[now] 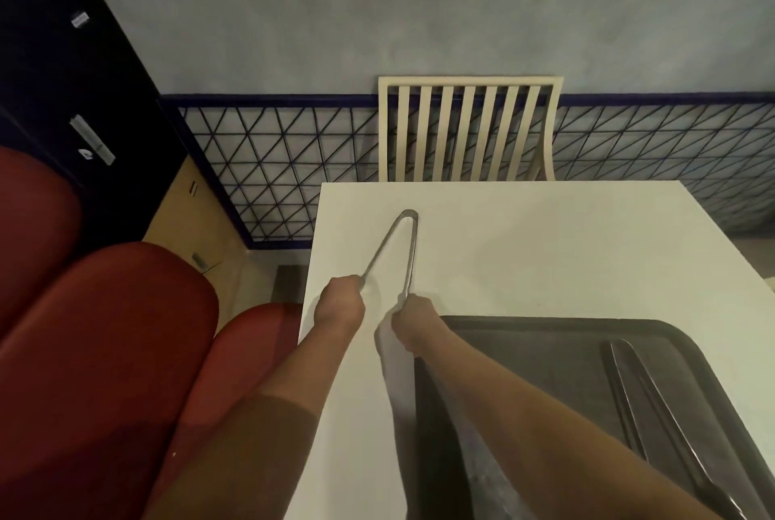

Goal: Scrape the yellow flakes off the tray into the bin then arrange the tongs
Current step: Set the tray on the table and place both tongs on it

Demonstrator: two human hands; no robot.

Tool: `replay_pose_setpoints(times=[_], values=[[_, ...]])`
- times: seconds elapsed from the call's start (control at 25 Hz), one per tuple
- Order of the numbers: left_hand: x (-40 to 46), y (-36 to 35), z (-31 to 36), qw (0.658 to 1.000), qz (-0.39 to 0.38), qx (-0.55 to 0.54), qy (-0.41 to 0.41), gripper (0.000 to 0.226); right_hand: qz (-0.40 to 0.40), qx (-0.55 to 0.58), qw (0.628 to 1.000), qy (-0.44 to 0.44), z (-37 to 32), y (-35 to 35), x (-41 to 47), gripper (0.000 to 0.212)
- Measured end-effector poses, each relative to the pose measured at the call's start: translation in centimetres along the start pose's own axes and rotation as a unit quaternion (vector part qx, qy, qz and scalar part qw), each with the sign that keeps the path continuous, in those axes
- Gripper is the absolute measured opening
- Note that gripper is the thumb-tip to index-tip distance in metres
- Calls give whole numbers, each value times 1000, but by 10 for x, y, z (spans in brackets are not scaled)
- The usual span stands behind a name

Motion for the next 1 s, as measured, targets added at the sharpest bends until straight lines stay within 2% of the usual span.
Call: replay_pose_setpoints(times=[0.16,0.32,0.52,0.76,1.0], values=[[-21,13,-1,999,47,-15,-9,21,-7,-5,999,38,-6,7,-11,29],[-59,27,15,994,91,-52,-29,23,35,17,996,75,3,31,-45,28],[-136,6,56,993,82,-70,-40,33,77,2,991,111,50,65,-110,33],[-221,-47,83,991,49,-126,-9,37,34,23,995,96,129,81,-174,34],[-277,-95,92,989,45,-142,11,37,-15,5,996,87,190,77,-212,23]])
Point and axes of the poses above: each hand's wrist, its own x-axis towards the middle knuckle, its own y-axis out of the back of the hand, z = x × y, the point moved 7 cm from there along x, towards the middle knuckle, and after that the axes turned 4 degrees about y, right-handed, at the moved point
